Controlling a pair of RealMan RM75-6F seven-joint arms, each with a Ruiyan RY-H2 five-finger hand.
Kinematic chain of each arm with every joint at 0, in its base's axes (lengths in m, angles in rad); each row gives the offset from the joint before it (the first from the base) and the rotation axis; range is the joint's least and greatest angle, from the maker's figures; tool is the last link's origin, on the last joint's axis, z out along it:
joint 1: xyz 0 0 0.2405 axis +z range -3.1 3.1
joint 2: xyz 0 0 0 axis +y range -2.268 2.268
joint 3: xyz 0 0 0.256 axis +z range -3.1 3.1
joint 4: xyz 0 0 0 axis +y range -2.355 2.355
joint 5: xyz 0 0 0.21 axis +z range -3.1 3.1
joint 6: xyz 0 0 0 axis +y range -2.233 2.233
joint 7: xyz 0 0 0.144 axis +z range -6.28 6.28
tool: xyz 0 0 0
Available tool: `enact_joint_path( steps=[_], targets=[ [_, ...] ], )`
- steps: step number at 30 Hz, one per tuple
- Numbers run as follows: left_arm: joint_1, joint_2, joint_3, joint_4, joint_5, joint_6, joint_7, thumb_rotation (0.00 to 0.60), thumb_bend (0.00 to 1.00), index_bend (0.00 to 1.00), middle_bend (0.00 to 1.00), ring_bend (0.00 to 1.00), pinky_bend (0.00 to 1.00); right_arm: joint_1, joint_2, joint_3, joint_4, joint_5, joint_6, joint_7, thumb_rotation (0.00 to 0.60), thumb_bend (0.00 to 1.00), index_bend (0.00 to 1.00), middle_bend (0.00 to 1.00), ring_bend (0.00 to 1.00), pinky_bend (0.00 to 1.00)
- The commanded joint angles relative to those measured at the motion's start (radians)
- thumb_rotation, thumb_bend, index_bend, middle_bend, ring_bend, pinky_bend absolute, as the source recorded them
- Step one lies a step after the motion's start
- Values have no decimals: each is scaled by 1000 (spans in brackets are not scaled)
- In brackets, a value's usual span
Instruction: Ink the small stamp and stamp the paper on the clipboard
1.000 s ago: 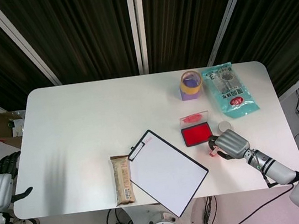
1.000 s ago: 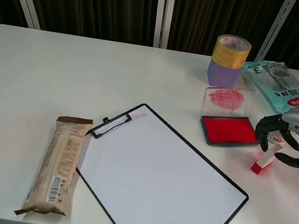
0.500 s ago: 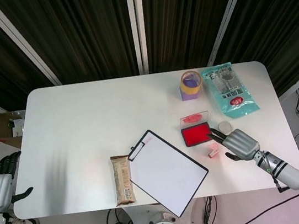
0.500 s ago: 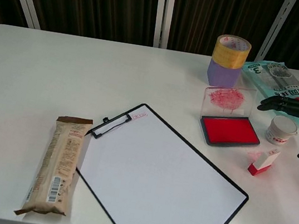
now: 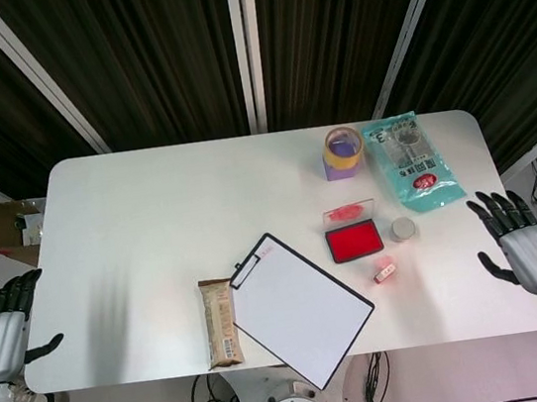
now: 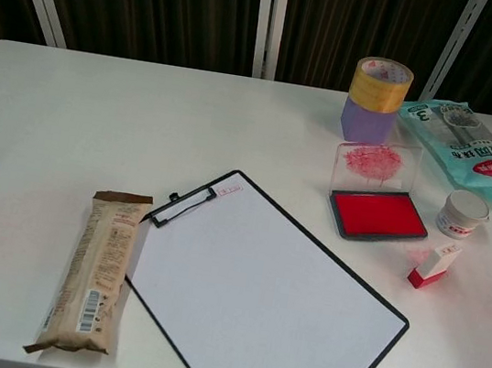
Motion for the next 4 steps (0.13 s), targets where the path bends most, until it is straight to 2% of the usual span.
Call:
enact_joint_path(
  steps=[1,4],
  targets=[
    [-3,5,-7,-8,9,13,7,600,0,71,107,99,186,-52,8,8,-5,43,5,26,600,292,0,0,0,0],
    [-5,7,-10,-10,17,21,9,600,0,71,107,99,186,-62,-2,24,-1,50,5,20,600,291,0,0,0,0]
  ],
)
